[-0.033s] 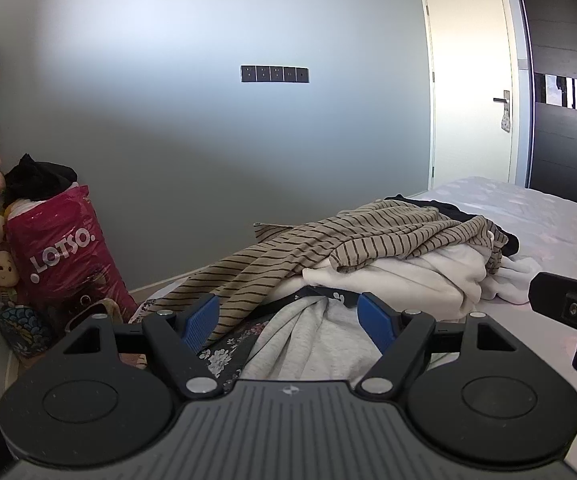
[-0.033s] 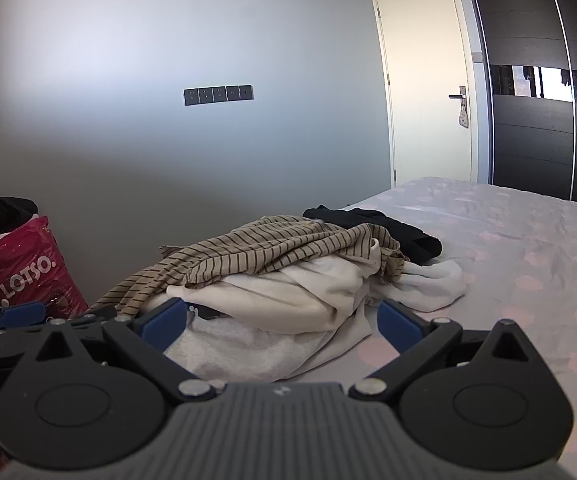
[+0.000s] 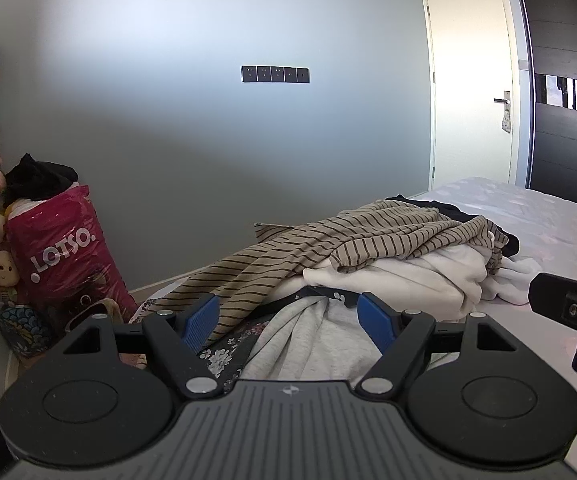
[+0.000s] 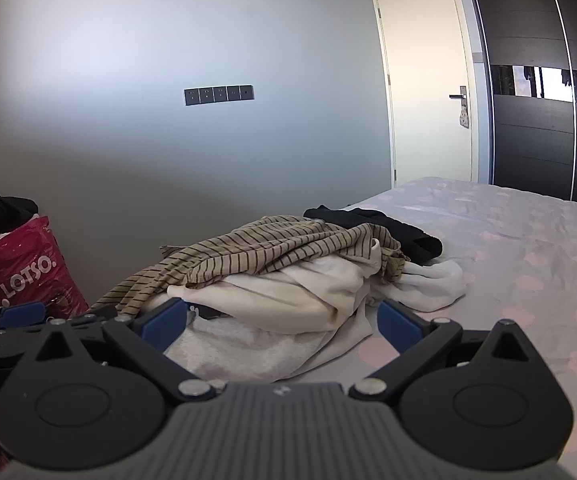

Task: Fold clothes
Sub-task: 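Approach the clothes pile on the bed with both grippers open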

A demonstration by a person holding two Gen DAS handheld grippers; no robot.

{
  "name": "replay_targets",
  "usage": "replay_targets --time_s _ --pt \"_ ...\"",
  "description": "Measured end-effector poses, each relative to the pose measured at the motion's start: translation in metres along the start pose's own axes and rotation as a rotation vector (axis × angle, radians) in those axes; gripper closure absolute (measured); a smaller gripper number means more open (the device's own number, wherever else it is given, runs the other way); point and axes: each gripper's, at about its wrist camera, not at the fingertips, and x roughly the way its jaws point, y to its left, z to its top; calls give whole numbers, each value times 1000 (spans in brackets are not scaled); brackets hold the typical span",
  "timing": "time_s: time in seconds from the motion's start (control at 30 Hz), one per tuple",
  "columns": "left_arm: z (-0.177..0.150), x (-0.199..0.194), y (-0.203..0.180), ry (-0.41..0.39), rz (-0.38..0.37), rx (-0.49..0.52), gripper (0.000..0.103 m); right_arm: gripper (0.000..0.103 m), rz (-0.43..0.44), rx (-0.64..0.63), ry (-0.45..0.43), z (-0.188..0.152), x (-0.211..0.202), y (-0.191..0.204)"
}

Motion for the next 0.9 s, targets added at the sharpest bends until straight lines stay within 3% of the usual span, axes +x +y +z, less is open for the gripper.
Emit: replay_targets --time_s 0.33,0.9 --pt "-5 3 3 16 -9 -30 27 1 4 -27 7 -7 14 -1" --pt "-6 4 6 30 3 -41 27 1 -2 1 -6 -6 3 3"
